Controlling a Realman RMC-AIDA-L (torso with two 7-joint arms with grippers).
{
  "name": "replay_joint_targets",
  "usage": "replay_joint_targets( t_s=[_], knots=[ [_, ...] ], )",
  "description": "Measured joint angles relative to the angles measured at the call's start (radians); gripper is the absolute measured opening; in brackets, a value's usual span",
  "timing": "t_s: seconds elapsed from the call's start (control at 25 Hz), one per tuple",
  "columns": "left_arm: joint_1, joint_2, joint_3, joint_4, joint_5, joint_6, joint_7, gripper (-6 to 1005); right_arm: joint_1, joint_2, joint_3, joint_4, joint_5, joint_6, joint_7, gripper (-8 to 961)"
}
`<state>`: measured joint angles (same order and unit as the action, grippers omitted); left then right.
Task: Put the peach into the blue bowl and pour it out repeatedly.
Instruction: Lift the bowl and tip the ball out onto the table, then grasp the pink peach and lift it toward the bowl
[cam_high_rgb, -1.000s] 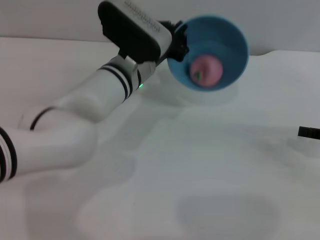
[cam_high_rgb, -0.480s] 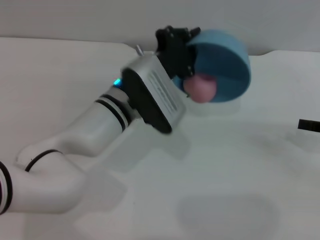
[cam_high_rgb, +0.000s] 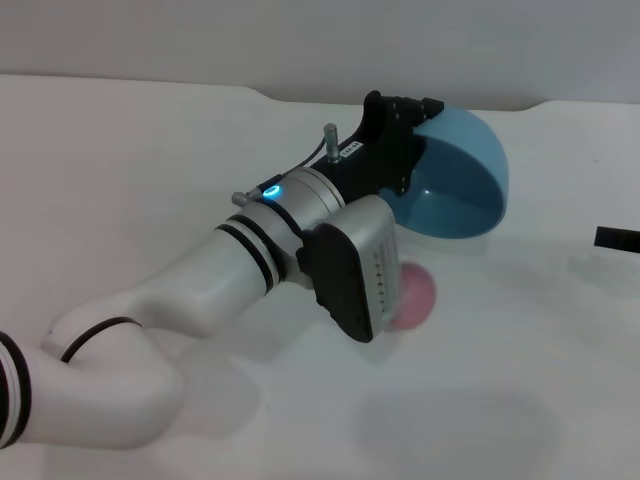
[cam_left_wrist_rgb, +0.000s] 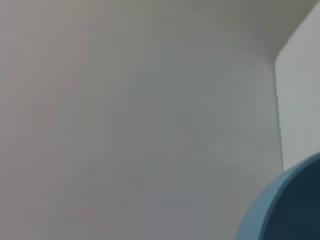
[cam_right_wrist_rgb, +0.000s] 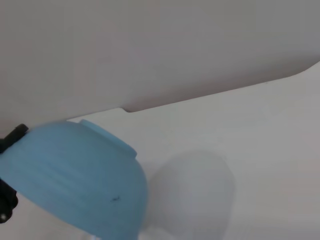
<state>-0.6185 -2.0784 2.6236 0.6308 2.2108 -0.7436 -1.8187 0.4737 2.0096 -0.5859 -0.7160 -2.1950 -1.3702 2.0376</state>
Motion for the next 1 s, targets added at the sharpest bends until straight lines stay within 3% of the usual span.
replay_joint_targets(
  t_s=[0.12,0.28,0.4,0.52,0.56,0.6,0.8,1.0],
  knots=[
    [0.002,0.000,-0.001,0.008,-0.024,0.003,0.017,-1,-0.003,0.001,0.000,-0.001,0.000,-0.007,0.000,446],
    [-0.015,0.000,-0.018,0.029,-0.159,0.005,-0.059,-1,-0.002,0.003,-0.010,-0.001,0.000,-0.026,-0.010,449],
    [-0.027,0.000,-0.096,0.050,-0.249,0.059,-0.134,0,0.000,0.016,-0.063,-0.023,-0.001,-0.032,-0.026,451],
    [-0.033,0.001,-0.251,0.084,-0.311,0.244,-0.130,0,-0.001,0.048,-0.137,-0.089,-0.002,-0.028,-0.031,453],
    [-0.031,0.005,-0.381,0.115,-0.346,0.400,-0.119,0,-0.001,0.056,-0.164,-0.106,-0.001,-0.026,-0.032,454],
    [-0.031,0.005,-0.381,0.115,-0.346,0.400,-0.119,0,0.003,0.062,-0.192,-0.117,0.003,-0.025,-0.036,455],
    [-0.005,0.015,-0.686,0.167,-0.377,0.772,-0.123,-1,0.045,0.063,-0.299,-0.115,0.011,-0.010,-0.049,458],
    [-0.015,0.024,-0.941,0.149,-0.356,1.078,-0.132,-1,0.099,0.064,-0.436,-0.113,0.030,0.003,-0.084,461]
  ],
)
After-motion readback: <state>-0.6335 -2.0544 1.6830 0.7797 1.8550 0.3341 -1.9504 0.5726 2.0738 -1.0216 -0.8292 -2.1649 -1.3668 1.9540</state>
